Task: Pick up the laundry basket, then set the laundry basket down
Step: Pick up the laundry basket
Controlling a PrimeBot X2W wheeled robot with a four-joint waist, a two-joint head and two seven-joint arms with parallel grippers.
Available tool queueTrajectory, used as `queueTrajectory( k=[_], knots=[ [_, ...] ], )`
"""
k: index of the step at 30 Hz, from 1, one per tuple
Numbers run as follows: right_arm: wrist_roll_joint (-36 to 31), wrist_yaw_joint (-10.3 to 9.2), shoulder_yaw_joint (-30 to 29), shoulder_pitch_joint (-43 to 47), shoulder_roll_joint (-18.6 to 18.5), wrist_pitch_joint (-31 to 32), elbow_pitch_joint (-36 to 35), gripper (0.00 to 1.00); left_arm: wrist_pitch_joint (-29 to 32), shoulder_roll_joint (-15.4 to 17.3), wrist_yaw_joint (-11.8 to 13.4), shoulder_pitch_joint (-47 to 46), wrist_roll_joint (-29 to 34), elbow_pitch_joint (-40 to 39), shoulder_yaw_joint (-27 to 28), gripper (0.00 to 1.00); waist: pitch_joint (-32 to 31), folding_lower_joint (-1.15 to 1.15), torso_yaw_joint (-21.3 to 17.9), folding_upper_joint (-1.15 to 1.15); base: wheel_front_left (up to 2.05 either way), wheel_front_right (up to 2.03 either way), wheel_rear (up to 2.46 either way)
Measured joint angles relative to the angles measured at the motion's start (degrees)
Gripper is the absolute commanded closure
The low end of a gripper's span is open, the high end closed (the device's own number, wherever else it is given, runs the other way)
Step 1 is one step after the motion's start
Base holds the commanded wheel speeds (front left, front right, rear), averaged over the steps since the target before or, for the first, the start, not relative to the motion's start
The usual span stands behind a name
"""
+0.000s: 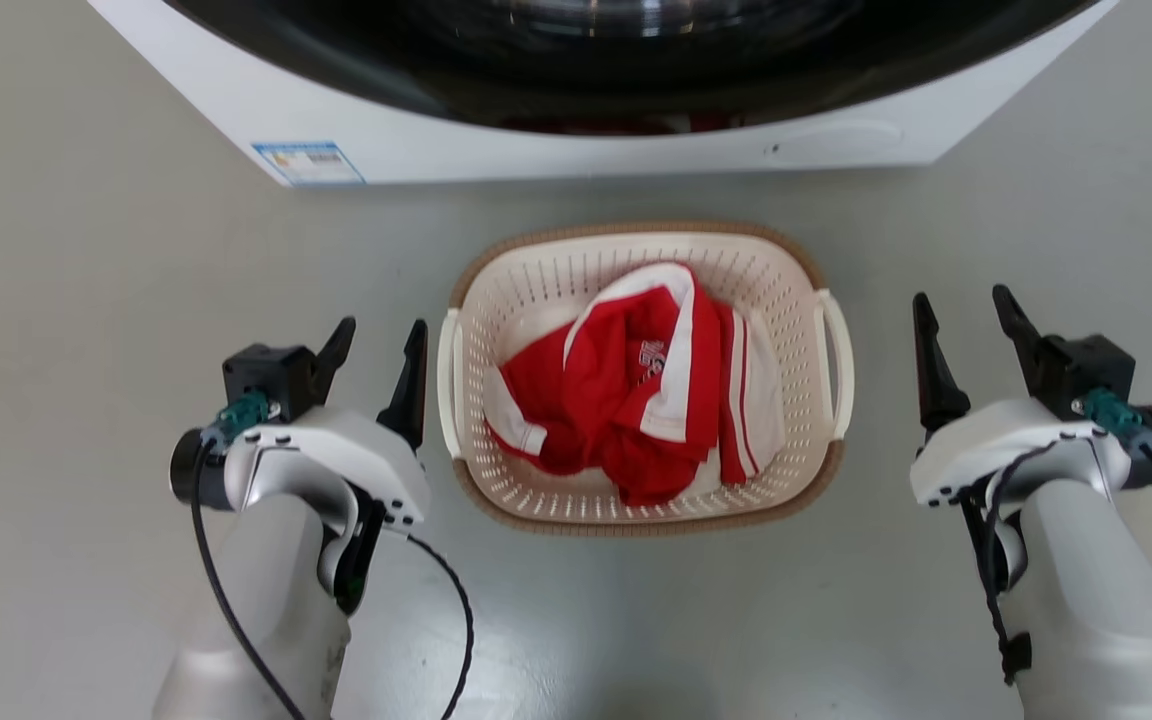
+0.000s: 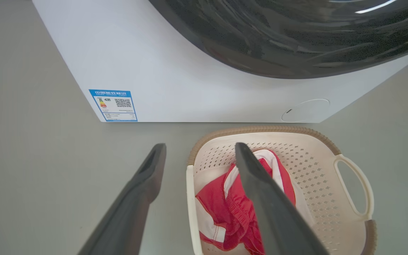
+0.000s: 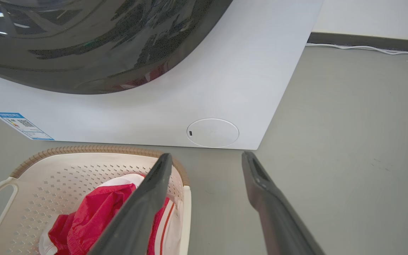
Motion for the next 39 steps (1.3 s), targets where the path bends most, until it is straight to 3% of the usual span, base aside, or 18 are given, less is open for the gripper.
queueTrajectory(
  k=[13, 39],
  knots=[
    [-0.45, 0.0, 0.75, -6.27, -0.11, 0.0, 4.32, 0.0, 0.0, -0.14, 0.01, -8.03, -4.97, 5.21, -4.77, 0.0, 9.75, 0.0, 0.04, 0.0, 0.0, 0.0, 0.0],
    [1.68, 0.0, 4.35, -12.07, -0.36, 0.0, 9.44, 0.0, -0.03, -0.16, 2.69, -14.06, -7.94, 10.62, -11.7, 0.0, 19.61, 0.0, 0.21, 0.0, 0.0, 0.0, 0.0]
  ],
)
